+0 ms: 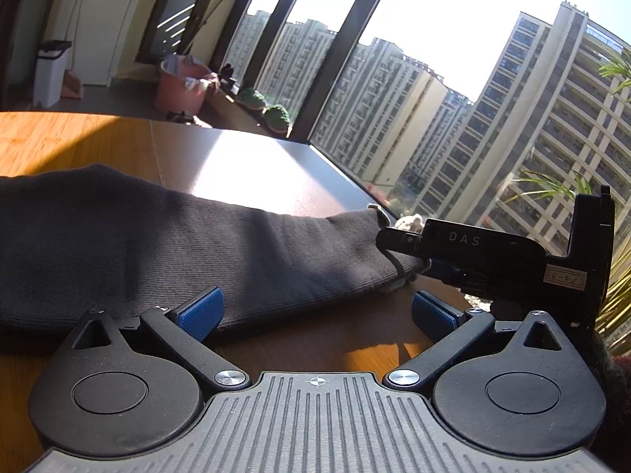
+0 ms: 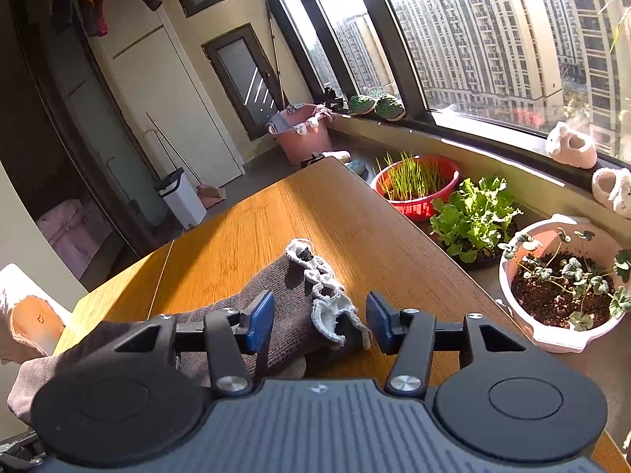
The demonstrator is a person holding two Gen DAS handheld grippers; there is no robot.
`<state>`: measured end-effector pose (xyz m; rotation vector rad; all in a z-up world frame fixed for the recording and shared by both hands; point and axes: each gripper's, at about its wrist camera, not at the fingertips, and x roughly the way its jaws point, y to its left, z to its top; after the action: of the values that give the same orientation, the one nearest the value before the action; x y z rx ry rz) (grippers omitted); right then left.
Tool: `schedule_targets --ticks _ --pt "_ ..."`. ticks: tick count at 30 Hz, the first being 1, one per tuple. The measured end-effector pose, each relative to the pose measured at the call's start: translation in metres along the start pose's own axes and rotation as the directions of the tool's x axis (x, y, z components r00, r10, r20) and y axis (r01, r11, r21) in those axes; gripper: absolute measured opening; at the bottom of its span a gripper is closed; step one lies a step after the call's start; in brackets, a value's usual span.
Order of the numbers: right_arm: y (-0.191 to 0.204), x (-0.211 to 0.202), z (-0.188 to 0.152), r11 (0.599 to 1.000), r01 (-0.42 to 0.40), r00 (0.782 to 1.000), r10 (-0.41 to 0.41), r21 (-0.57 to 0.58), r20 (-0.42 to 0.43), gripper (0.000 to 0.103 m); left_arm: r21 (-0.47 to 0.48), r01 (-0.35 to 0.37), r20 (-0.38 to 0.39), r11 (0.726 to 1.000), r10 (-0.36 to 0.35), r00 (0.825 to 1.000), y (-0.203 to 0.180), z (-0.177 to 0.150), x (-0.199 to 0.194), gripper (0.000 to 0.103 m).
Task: Fold clothes
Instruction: 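Lift the toe with the right gripper and fold it over the sock body, then grasp the folded toe with the left gripper while the right gripper releases it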
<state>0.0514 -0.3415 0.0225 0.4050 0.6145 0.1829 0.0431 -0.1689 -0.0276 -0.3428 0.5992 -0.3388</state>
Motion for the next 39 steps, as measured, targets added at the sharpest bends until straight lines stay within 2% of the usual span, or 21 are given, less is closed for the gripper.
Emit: schedule_targets --ticks 5,6,8,10,14,19,24,31,39 --pt "0.006 -0.004 -0.006 1.0 -0.019 1.0 0.018 -0.013 -0.014 0.051 0.0 -0.002 0.0 1.0 0.002 1.0 0.0 0.001 0.0 0.103" --pt "0.007 -0.003 -0.006 1.0 -0.024 1.0 0.023 -0.02 -0.018 0.048 0.0 -0.003 0.0 1.0 0.003 1.0 0.0 0.002 0.0 0.103" --pt "0.006 0.0 -0.006 0.999 -0.048 0.998 0.047 -0.017 -0.032 0.036 -0.001 -0.002 0.0 1.0 0.002 1.0 0.0 0.002 0.0 0.103" --pt "0.006 0.001 -0.005 0.998 -0.06 0.998 0.06 -0.011 -0.027 0.031 -0.002 -0.002 0.001 1.0 0.002 1.0 0.0 0.001 0.0 0.103" --pt "0.015 -0.008 -0.009 0.995 -0.067 0.997 0.069 -0.072 0.03 0.018 -0.002 -0.002 0.0 1.0 0.002 1.0 0.0 0.001 0.0 0.103" --pt "0.037 -0.018 -0.015 0.974 -0.08 0.991 0.102 -0.213 0.092 0.017 -0.008 0.002 0.002 1.0 -0.002 1.0 0.001 0.002 -0.002 0.103" --pt "0.051 -0.016 -0.016 0.951 -0.114 0.987 0.141 -0.287 0.073 0.017 -0.018 0.009 0.004 1.0 -0.009 1.0 0.003 0.003 -0.003 0.103" --pt "0.057 -0.016 -0.019 0.937 -0.146 0.985 0.168 -0.318 0.043 0.017 -0.057 0.038 0.016 0.998 -0.037 0.999 0.01 0.002 -0.005 0.103" --pt "0.053 -0.015 -0.019 0.936 -0.178 0.981 0.195 -0.303 0.025 0.017 -0.059 0.044 0.016 0.997 -0.043 0.999 0.01 0.003 -0.006 0.103"
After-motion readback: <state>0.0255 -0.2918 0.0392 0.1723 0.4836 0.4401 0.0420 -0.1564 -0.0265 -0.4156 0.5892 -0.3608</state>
